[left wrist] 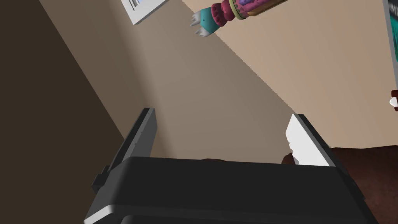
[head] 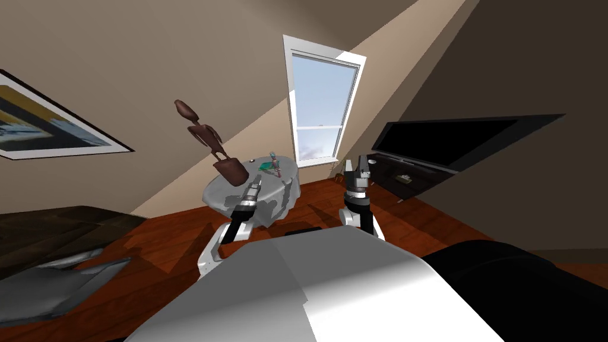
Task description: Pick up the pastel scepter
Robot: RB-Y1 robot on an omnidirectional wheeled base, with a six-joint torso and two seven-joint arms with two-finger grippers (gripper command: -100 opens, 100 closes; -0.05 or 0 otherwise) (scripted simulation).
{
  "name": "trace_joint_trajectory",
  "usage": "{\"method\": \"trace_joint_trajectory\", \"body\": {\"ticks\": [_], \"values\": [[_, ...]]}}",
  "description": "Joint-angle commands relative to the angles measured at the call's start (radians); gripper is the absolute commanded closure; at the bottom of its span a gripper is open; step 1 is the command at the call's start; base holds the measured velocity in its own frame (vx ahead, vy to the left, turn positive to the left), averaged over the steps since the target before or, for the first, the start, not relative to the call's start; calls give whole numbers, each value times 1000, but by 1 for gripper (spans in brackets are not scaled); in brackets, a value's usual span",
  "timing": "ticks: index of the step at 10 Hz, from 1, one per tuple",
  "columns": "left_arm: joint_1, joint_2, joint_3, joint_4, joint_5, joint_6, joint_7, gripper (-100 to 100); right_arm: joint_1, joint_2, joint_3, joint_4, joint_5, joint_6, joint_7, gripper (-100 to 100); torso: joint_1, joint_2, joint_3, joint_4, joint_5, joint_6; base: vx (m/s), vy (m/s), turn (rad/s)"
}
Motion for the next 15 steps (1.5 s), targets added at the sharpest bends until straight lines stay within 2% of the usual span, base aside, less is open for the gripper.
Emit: {"method": "trace_joint_trajectory", "body": {"ticks": [1, 6, 15], "values": [[-22, 37, 0, 29, -23, 23, -6, -100, 0, 0, 0, 0, 0, 0, 0, 0, 0, 0, 0, 0, 0, 0, -18, 21, -174], [-81, 172, 3, 101, -90, 111, -15, -100, 0, 0, 0, 0, 0, 0, 0, 0, -2, 0, 0, 0, 0, 0, -16, 3, -167], [-161, 448, 22, 227, -184, 268, 0, -100, 0, 0, 0, 0, 0, 0, 0, 0, -5, -1, -1, 0, -1, 0, -9, -38, -137]]}}
